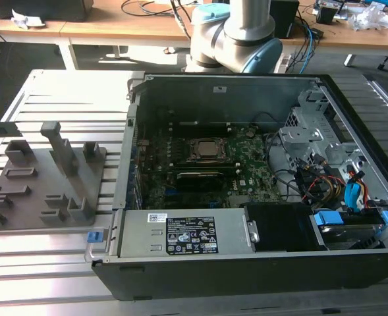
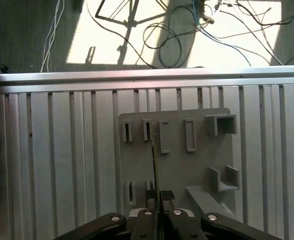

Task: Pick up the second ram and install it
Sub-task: 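Pick up the second ram and move it above second insertion slot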

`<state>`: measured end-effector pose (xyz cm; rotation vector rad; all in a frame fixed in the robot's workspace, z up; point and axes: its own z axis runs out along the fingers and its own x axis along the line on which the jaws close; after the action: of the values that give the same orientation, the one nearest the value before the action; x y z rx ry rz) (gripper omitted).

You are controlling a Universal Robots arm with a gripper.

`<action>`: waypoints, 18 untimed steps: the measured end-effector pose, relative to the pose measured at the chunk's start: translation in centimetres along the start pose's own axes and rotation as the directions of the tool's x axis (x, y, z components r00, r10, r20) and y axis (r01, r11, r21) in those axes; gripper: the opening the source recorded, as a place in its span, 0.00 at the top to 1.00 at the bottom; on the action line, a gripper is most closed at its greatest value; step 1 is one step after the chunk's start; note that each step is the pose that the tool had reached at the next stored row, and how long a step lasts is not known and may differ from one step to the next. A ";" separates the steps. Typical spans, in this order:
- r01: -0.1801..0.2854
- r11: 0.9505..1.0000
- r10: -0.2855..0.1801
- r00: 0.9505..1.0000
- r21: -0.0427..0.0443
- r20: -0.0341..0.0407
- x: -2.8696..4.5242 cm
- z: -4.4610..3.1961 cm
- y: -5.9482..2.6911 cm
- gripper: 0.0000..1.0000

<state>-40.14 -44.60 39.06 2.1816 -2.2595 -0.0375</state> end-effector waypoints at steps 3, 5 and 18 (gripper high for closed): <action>0.000 1.000 0.000 1.000 0.000 0.000 -0.01 -0.89 0.02 0.86; 0.000 1.000 0.000 1.000 0.000 0.000 -0.03 -1.52 0.03 0.86; 0.000 1.000 0.000 1.000 0.000 0.000 -0.10 -6.30 0.11 0.86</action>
<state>-40.15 -44.60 45.36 2.1817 -2.2596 -0.0374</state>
